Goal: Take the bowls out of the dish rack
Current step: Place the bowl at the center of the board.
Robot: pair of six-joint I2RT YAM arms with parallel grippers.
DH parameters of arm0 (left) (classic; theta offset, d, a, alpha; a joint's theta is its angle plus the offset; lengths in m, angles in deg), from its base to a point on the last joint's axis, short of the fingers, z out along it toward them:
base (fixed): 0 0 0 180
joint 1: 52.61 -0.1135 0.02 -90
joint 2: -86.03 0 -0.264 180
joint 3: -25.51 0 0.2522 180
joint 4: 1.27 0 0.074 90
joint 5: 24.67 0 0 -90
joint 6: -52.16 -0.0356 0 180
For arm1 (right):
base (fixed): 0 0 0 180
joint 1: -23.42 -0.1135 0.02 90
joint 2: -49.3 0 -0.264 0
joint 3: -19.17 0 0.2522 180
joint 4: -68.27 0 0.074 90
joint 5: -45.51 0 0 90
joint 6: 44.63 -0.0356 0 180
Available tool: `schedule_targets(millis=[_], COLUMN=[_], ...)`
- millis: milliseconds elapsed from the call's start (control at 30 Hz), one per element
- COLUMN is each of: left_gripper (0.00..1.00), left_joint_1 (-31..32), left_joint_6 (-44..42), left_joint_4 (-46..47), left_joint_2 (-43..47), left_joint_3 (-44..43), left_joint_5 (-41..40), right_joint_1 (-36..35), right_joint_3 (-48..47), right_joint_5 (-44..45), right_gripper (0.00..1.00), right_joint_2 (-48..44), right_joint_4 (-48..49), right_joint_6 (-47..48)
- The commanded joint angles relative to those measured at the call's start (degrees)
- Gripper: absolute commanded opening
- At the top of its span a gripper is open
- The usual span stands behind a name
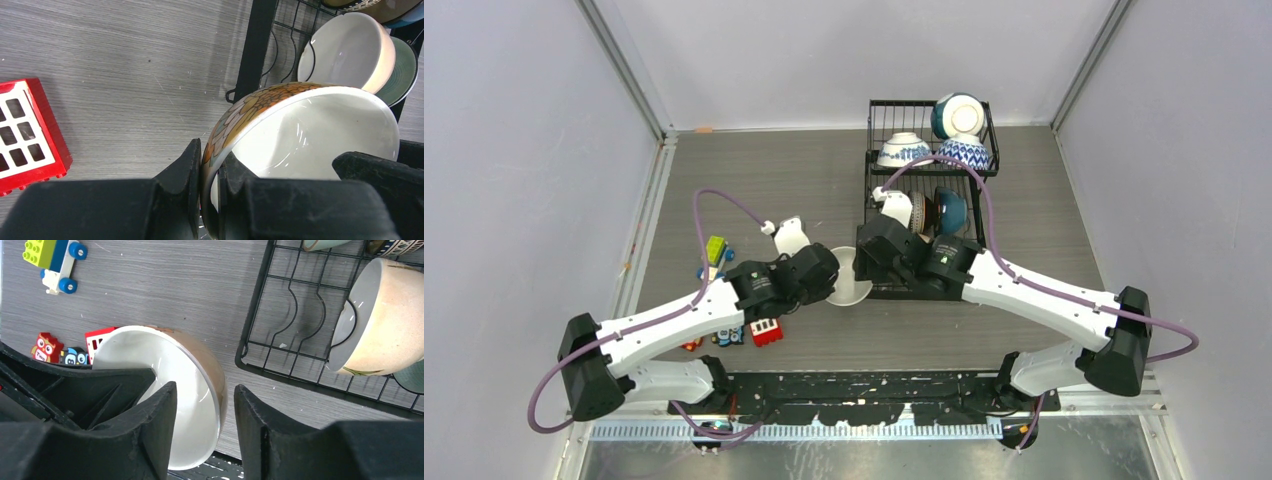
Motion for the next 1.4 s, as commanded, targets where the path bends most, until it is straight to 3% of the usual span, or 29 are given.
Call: schedule_targets(millis=[0, 200, 367, 433, 600, 700, 1367], left_gripper=[0.0, 0.0, 0.0, 0.02, 0.31, 0.39, 0.35], left_joint_1=[0.1, 0.1, 0.1, 0.1, 0.1, 0.1, 0.1], left_joint_6=[0.3, 0.7, 0.9, 0.9, 0.7, 0.6, 0.1], left_joint_4=[2.6, 1.6, 0.7, 0.6, -0.1, -0.9, -3.1], left_joint_2=[2.8, 3.7, 4.6, 5.1, 6.4, 7.5, 6.2], left_joint_3=[-1.8, -2.7, -3.1, -2.7, -2.2, -1.9, -1.3], left_joint_5=[-0.6, -0.2, -0.3, -0.3, 0.2, 0.3, 1.7], right_joint_1=[0.1, 0.1, 0.0, 0.0, 0.0, -0.2, -0.8], right_joint_3=[-3.3, -3.9, -4.0, -4.1, -4.5, -4.5, -6.5], right_joint_5=[0.2, -0.6, -0.1, 0.3, 1.9, 2.6, 2.7], right_gripper=[0.47, 0.31, 0.02, 0.01, 0.01, 0.01, 0.01], right_joint_2=[0.6, 3.0, 3.7, 3.7, 3.7, 3.7, 3.9], right_joint_4=[0.2, -0.2, -0.4, -0.5, -0.8, -0.9, -1.2], right_joint_6=[1.4, 2.1, 2.3, 2.4, 2.6, 2.8, 2.1])
